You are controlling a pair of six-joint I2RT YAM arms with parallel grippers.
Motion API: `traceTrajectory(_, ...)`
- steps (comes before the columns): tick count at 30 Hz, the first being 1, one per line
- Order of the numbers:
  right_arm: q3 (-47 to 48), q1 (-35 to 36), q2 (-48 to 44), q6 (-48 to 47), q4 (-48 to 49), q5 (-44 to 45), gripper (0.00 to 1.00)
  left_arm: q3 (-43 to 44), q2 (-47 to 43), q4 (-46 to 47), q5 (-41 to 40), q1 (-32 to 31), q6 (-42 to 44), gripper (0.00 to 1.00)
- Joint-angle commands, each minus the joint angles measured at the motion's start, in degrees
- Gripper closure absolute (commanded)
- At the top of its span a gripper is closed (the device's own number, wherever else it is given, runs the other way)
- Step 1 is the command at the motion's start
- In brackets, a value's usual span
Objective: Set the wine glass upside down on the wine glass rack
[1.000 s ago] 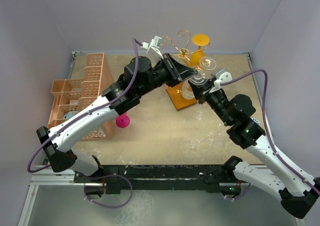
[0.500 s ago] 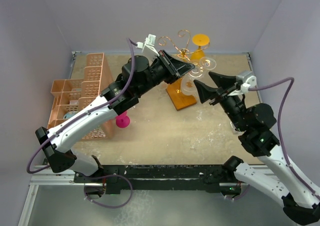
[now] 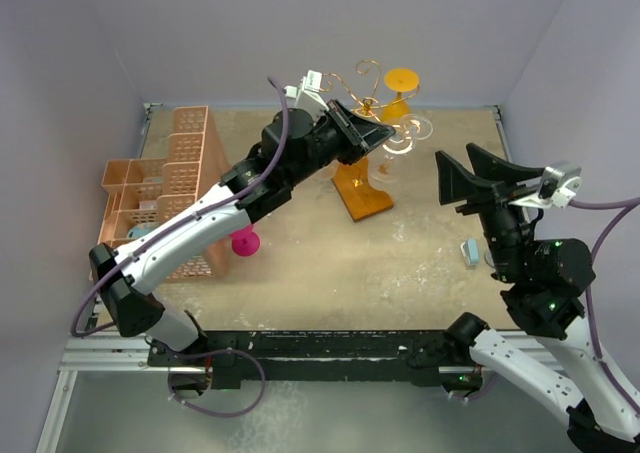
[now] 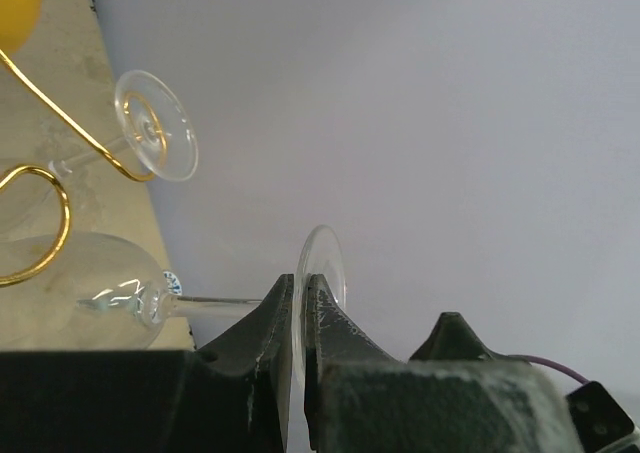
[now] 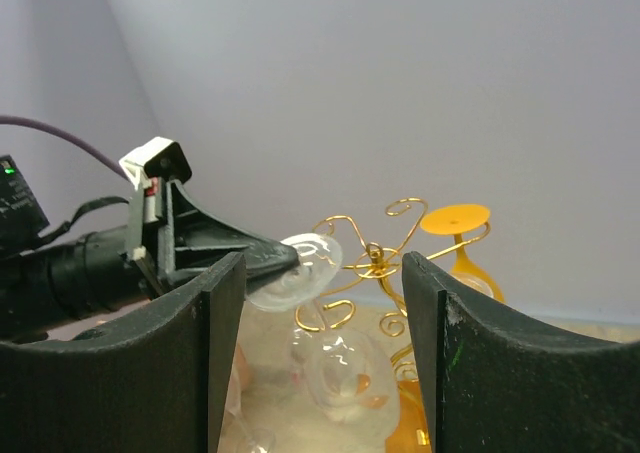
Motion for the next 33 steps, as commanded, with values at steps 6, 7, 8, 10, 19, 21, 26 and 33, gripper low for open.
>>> traceTrajectory(6,-1.40,0.08,1.81,1.84,3.77,3.73,0.35,2.82,3.87,5.11,1.08,1.91,-1.96,1.00)
traceTrajectory(7,-1.66,0.15,1.83,1.92,3.99,3.65,0.35,2.90,4.16,5.22,-0.05,1.91,-2.12,1.00)
traceTrajectory(8,-1.92,0.14,1.81,2.04,4.17,3.52,0.35,3.14,4.37,5.19,-0.83,1.91,-2.03,1.00)
traceTrajectory(10,-2.09,0.08,1.89,2.34,4.45,3.41,0.35,4.08,5.22,4.16,-2.82,2.09,-1.50,1.00)
traceTrajectory(19,-3.62,0.12,2.64,2.89,5.29,2.58,0.35,7.20,7.70,2.16,-8.21,3.80,-0.17,1.00)
traceTrajectory(21,-3.80,0.11,2.87,2.86,5.74,2.33,0.35,7.17,8.05,2.06,-8.43,4.22,-0.37,1.00)
traceTrajectory(26,-4.11,0.15,3.21,2.99,6.14,2.07,0.35,6.98,8.75,2.12,-8.37,5.43,-1.10,1.00)
traceTrajectory(33,-4.71,0.13,2.74,3.33,6.41,1.58,0.35,6.21,8.32,2.25,-8.74,6.31,-1.13,1.00)
